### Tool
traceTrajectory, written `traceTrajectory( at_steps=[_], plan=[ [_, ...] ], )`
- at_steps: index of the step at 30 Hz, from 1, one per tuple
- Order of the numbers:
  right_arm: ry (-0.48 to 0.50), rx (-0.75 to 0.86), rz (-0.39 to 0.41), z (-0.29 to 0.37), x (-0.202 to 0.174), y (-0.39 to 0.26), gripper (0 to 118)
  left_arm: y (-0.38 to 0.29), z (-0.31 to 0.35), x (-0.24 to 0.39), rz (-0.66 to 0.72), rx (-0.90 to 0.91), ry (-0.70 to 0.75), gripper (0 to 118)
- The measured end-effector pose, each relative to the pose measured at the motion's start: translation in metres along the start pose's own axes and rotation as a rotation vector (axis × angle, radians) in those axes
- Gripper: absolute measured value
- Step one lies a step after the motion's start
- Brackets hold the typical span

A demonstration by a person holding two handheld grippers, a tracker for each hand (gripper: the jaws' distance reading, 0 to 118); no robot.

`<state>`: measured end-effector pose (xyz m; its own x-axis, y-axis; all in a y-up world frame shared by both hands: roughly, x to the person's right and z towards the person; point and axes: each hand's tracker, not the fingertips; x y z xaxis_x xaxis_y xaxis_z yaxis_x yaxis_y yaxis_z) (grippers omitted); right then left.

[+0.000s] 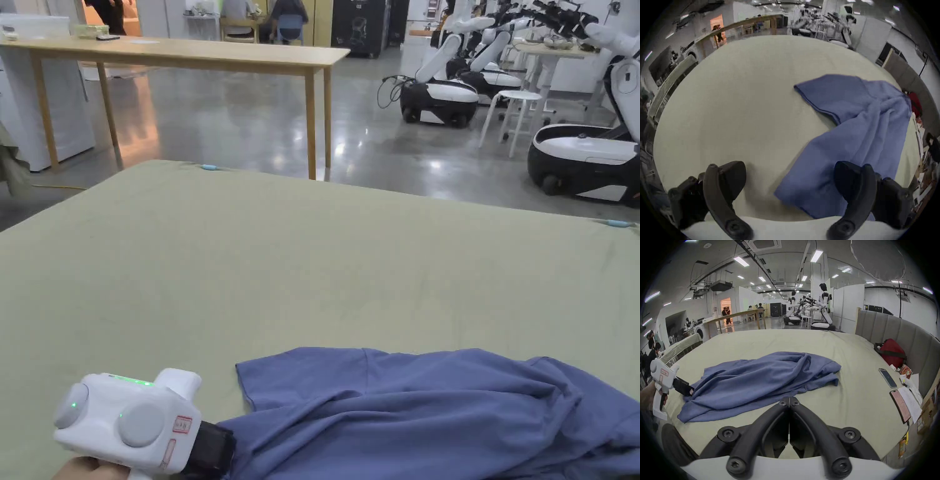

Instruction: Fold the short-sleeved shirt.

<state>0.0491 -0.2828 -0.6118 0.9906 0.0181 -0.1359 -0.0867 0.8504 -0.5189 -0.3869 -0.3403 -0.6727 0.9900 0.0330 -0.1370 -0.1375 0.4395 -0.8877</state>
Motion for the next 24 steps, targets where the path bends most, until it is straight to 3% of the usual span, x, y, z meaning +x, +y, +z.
traceTrajectory(
  at_steps=[1, 2, 3, 4, 5, 10, 16, 20, 22, 23, 24],
  plan=[
    [-0.001, -0.004, 0.002, 0.0, 0.0, -0.001, 1, -0.003, 0.003, 0.004, -0.017, 0.021, 0.025, 105],
    [-0.006, -0.011, 0.005, -0.002, 0.001, -0.001, 1, 0.0, -0.001, -0.006, -0.04, 0.034, 0.031, 85],
    [-0.01, -0.015, 0.007, -0.003, 0.003, -0.002, 1, 0.0, 0.009, -0.004, -0.062, 0.048, 0.002, 63],
    [-0.015, -0.022, 0.008, -0.006, 0.005, -0.002, 1, -0.001, 0.017, 0.0, -0.08, 0.07, 0.005, 25],
    [-0.017, -0.037, 0.005, -0.01, 0.008, 0.0, 1, -0.002, 0.023, 0.005, -0.116, 0.097, 0.015, 2],
    [-0.1, -0.078, -0.019, -0.038, 0.04, 0.02, 1, -0.004, 0.014, 0.004, -0.137, 0.094, 0.018, 2],
    [-0.141, -0.137, -0.051, -0.103, 0.114, 0.082, 1, -0.007, 0.018, 0.007, -0.163, 0.095, -0.009, 2],
    [-0.169, -0.226, 0.027, -0.161, 0.151, 0.116, 2, -0.004, 0.018, 0.006, -0.146, 0.085, -0.027, 2],
    [-0.156, -0.27, 0.029, -0.188, 0.165, 0.124, 4, -0.003, 0.017, 0.003, -0.137, 0.081, -0.036, 2],
    [-0.122, -0.314, 0.007, -0.203, 0.173, 0.126, 23, -0.003, 0.017, 0.004, -0.131, 0.08, -0.039, 2],
    [-0.09, -0.368, -0.016, -0.216, 0.178, 0.126, 55, -0.003, 0.016, 0.005, -0.126, 0.08, -0.04, 2]
  ],
)
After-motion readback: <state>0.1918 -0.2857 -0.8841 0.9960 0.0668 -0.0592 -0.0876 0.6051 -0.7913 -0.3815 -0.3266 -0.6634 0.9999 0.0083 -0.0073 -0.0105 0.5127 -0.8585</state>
